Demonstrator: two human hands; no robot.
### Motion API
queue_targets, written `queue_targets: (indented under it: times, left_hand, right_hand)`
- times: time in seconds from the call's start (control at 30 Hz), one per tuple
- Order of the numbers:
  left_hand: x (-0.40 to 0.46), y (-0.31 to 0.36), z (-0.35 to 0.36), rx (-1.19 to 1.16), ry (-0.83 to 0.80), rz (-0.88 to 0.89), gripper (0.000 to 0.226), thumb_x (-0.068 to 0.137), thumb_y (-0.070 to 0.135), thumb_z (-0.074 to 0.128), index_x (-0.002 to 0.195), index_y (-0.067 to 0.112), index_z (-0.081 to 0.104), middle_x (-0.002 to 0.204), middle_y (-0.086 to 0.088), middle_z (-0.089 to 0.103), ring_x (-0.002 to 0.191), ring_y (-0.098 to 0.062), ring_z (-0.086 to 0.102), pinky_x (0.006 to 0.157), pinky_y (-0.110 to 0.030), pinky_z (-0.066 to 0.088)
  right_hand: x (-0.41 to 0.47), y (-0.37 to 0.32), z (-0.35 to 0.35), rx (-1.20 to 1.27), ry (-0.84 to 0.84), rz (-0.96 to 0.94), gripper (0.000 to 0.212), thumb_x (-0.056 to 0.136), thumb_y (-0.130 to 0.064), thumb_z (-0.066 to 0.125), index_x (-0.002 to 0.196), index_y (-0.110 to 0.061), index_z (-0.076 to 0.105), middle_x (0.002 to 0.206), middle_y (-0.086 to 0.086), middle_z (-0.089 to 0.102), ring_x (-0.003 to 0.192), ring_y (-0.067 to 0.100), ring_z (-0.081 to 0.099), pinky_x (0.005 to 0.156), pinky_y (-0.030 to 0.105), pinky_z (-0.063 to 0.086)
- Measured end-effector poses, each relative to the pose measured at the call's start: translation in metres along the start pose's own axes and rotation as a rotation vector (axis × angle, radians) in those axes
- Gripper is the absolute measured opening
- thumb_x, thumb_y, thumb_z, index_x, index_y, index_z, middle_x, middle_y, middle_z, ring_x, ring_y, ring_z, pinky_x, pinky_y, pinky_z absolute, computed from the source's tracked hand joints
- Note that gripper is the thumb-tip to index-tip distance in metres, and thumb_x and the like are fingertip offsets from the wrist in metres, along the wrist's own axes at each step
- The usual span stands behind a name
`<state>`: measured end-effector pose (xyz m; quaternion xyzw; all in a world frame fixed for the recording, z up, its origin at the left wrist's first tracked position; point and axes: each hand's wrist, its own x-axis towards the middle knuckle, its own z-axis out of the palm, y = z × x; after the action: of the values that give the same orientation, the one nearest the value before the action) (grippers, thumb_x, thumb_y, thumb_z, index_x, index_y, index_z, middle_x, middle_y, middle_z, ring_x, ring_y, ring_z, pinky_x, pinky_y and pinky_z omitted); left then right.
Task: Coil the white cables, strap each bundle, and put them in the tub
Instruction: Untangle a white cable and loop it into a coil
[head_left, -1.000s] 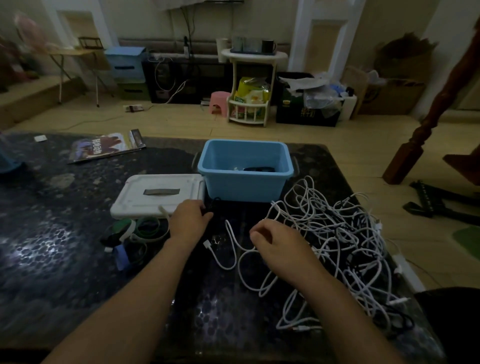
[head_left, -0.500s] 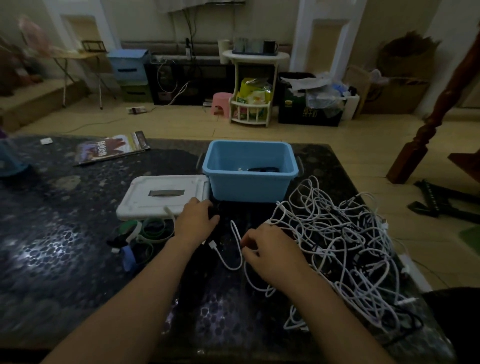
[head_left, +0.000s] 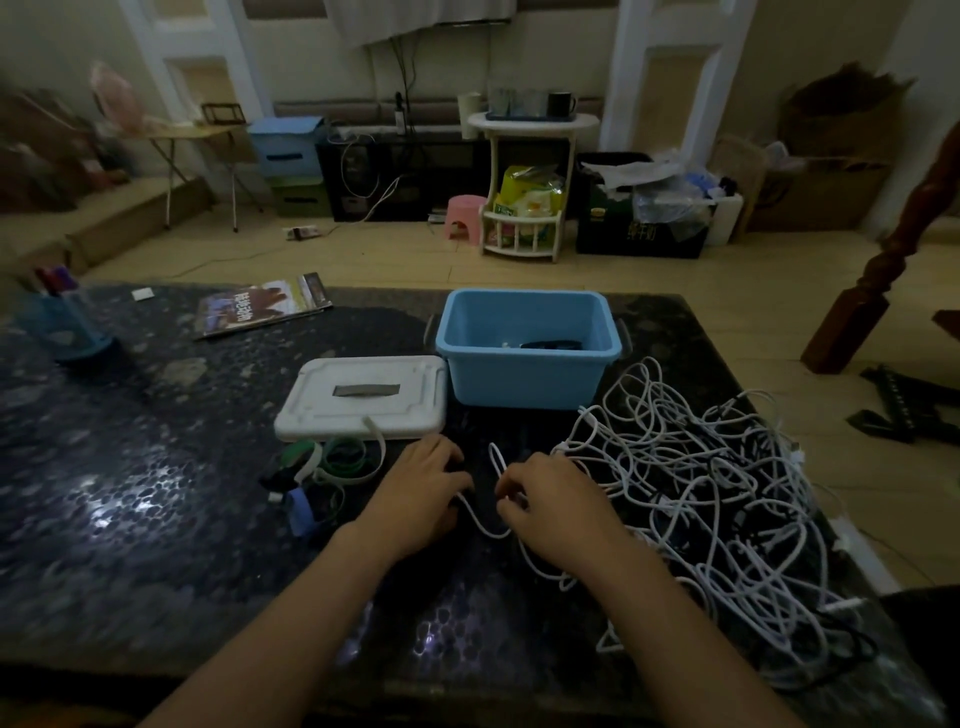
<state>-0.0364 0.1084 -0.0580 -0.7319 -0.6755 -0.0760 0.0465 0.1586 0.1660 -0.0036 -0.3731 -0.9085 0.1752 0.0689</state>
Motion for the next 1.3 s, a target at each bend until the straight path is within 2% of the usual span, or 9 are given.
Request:
queue_targets:
  times: [0.1,0.23,0.43,0.6,0.7,0.93,1.03,1.23,1.3]
  left_hand:
    - [0.001,0.004,-0.004,-0.042,0.045,-0.018,0.017,0.066,0.027,0.08,0.078,0.023,0.069,0.101,-0.002,0.06,0.102,-0.027,0.055,0.082,-0.041,0.049]
    - [0.002,0.011,-0.021,-0.179,0.035,-0.044,0.006,0.086,0.027,0.066,0.09,0.024,0.068,0.099,0.002,0.062,0.106,-0.02,0.052,0.092,-0.039,0.045]
    - [-0.026,0.027,-0.072,-0.758,0.093,-0.373,0.008,0.097,0.019,0.06,0.091,0.024,0.061,0.078,0.009,0.072,0.077,-0.006,0.067,0.078,-0.028,0.054]
    - [-0.052,0.039,-0.107,-1.161,0.157,-0.533,0.01,0.101,0.003,0.049,0.091,0.004,0.052,0.076,-0.011,0.076,0.067,-0.019,0.072,0.066,-0.027,0.056]
    - [-0.064,0.049,-0.117,-1.343,0.153,-0.598,0.012,0.1,-0.004,0.045,0.09,0.0,0.049,0.074,-0.019,0.073,0.062,-0.028,0.07,0.058,-0.032,0.055]
    - [-0.064,0.063,-0.11,-1.303,-0.081,-0.649,0.014,0.097,0.004,0.046,0.085,0.009,0.053,0.053,-0.002,0.05,0.046,-0.014,0.045,0.048,-0.029,0.037]
    - [-0.063,0.066,-0.117,-1.306,-0.196,-0.566,0.028,0.105,0.025,0.044,0.086,0.01,0.057,0.053,0.007,0.042,0.045,-0.005,0.035,0.045,-0.018,0.029]
    - [-0.061,0.047,-0.131,-1.466,0.126,-0.562,0.043,0.097,0.041,0.045,0.084,0.007,0.066,0.051,0.001,0.03,0.042,-0.011,0.023,0.044,-0.026,0.019]
    - [-0.063,0.042,-0.131,-1.495,0.153,-0.544,0.043,0.098,0.041,0.045,0.091,0.008,0.071,0.051,-0.003,0.035,0.041,-0.015,0.03,0.043,-0.026,0.026]
  right_hand:
    - [-0.002,0.002,-0.002,-0.003,0.009,-0.001,0.022,0.095,-0.034,0.055,0.111,-0.026,0.068,0.112,0.002,0.06,0.112,0.023,0.051,0.088,0.036,0.047]
    - [-0.004,0.01,-0.009,0.014,0.078,0.0,0.026,0.094,-0.038,0.059,0.115,-0.026,0.066,0.111,-0.001,0.061,0.111,0.022,0.052,0.092,0.037,0.047]
    - [-0.007,0.01,-0.014,0.088,0.046,-0.072,0.039,0.087,-0.05,0.065,0.12,-0.03,0.063,0.122,-0.008,0.059,0.116,0.017,0.051,0.099,0.035,0.043]
    - [-0.009,-0.004,-0.015,0.279,0.102,-0.06,0.009,0.095,-0.03,0.06,0.102,-0.031,0.065,0.102,-0.01,0.068,0.097,0.011,0.061,0.082,0.03,0.046]
    - [-0.013,-0.019,-0.016,0.495,0.025,-0.073,0.024,0.089,-0.035,0.065,0.111,-0.038,0.057,0.107,-0.017,0.069,0.098,0.001,0.064,0.088,0.028,0.051]
    - [-0.016,-0.046,-0.008,0.567,0.105,-0.133,0.016,0.1,-0.023,0.051,0.09,-0.03,0.062,0.071,-0.012,0.067,0.068,0.003,0.062,0.071,0.033,0.051]
    - [-0.015,-0.045,-0.012,0.518,0.098,-0.164,0.011,0.098,-0.023,0.053,0.098,-0.031,0.06,0.079,-0.011,0.068,0.073,0.004,0.063,0.069,0.03,0.049]
    - [-0.009,-0.021,-0.01,0.463,-0.005,-0.094,0.008,0.094,-0.029,0.065,0.086,-0.032,0.064,0.078,-0.011,0.066,0.073,0.0,0.061,0.069,0.023,0.048]
    - [-0.007,-0.017,-0.011,0.49,0.044,-0.089,0.013,0.098,-0.029,0.06,0.086,-0.033,0.062,0.077,-0.012,0.067,0.072,0.001,0.061,0.069,0.026,0.048]
